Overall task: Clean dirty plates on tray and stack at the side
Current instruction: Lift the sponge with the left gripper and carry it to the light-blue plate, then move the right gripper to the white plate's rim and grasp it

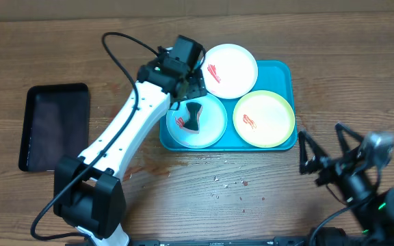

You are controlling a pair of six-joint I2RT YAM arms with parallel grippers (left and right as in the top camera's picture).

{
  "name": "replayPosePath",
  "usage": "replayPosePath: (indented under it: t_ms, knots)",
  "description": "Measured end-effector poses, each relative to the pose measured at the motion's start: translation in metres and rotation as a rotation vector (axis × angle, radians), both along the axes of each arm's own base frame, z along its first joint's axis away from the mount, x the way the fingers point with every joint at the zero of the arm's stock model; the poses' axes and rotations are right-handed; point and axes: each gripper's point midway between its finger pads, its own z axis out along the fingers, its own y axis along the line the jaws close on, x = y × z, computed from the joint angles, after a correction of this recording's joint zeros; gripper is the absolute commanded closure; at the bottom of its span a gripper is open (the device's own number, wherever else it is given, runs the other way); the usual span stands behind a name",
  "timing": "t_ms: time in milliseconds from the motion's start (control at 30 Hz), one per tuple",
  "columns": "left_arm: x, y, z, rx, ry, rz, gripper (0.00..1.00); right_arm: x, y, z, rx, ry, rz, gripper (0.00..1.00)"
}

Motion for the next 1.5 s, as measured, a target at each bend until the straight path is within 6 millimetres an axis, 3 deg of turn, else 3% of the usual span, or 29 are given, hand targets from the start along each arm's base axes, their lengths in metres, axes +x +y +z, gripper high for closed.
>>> replayPosePath:
  t_ms: [67, 167, 267, 333, 400, 467, 500, 533, 567, 600, 633, 767, 867, 933, 967, 1000, 1033, 1167, 1233, 1500]
  knots:
    - [-0.002, 0.005, -0.003, -0.006, 0.021, 0.009, 0.08, 0.004, 0.001, 0.013, -0.053, 0.181, 0.02, 0.0]
    - [-0.003, 0.009, -0.008, -0.038, 0.049, 0.014, 0.3, 0.025, 0.004, 0.03, -0.079, 0.381, 0.067, 0.0]
    - [-0.004, 0.01, -0.01, -0.081, 0.07, 0.018, 0.31, 0.061, 0.016, 0.037, -0.032, 0.538, 0.158, 0.0]
    - [-0.004, 0.013, -0.011, -0.113, 0.09, 0.023, 0.27, 0.093, 0.033, 0.023, 0.048, 0.66, 0.271, 0.0]
    - [-0.006, 0.015, -0.013, -0.124, 0.104, 0.029, 0.28, 0.111, 0.046, 0.004, 0.106, 0.737, 0.348, 0.0]
    - [-0.008, 0.019, -0.016, -0.131, 0.122, 0.034, 0.62, 0.121, 0.06, -0.017, 0.137, 0.813, 0.424, 0.0]
    - [-0.01, 0.021, -0.017, -0.133, 0.132, 0.035, 0.65, 0.125, 0.07, -0.03, 0.14, 0.854, 0.464, 0.0]
    - [-0.012, 0.022, -0.019, -0.131, 0.141, 0.033, 0.65, 0.128, 0.084, -0.047, 0.131, 0.904, 0.506, 0.0]
    - [-0.015, 0.024, -0.02, -0.125, 0.155, 0.025, 0.58, 0.129, 0.094, -0.058, 0.113, 0.936, 0.531, 0.0]
    - [-0.017, 0.025, -0.022, -0.123, 0.166, 0.024, 0.36, 0.13, 0.108, -0.073, 0.076, 0.97, 0.546, 0.0]
    - [-0.019, 0.025, -0.024, -0.121, 0.175, 0.023, 0.27, 0.131, 0.12, -0.089, 0.026, 1.007, 0.539, 0.0]
    - [-0.024, 0.026, -0.026, -0.115, 0.194, 0.013, 0.27, 0.135, 0.148, -0.134, -0.114, 1.102, 0.433, 0.0]
    - [-0.025, 0.025, -0.026, -0.116, 0.197, 0.011, 0.18, 0.153, 0.157, -0.169, -0.167, 1.13, 0.353, 0.0]
    - [-0.026, 0.026, -0.027, -0.113, 0.202, 0.006, 0.19, 0.17, 0.158, -0.199, -0.183, 1.155, 0.301, 0.0]
    - [-0.026, 0.026, -0.027, -0.112, 0.204, 0.006, 0.29, 0.17, 0.157, -0.204, -0.186, 1.167, 0.291, 0.11]
    - [-0.027, 0.026, -0.027, -0.111, 0.207, 0.006, 0.33, 0.178, 0.159, -0.216, -0.19, 1.164, 0.276, 0.37]
    - [-0.027, 0.026, -0.027, -0.109, 0.208, 0.002, 0.37, 0.184, 0.16, -0.223, -0.195, 1.157, 0.271, 0.54]
    - [-0.027, 0.026, -0.027, -0.11, 0.206, 0.0, 0.39, 0.192, 0.159, -0.24, -0.212, 1.162, 0.244, 0.63]
    - [-0.027, 0.026, -0.027, -0.109, 0.206, 0.0, 0.34, 0.194, 0.156, -0.248, -0.226, 1.168, 0.228, 0.62]
    - [-0.027, 0.026, -0.027, -0.109, 0.207, 0.0, 0.31, 0.2, 0.154, -0.282, -0.277, 1.193, 0.226, 0.55]
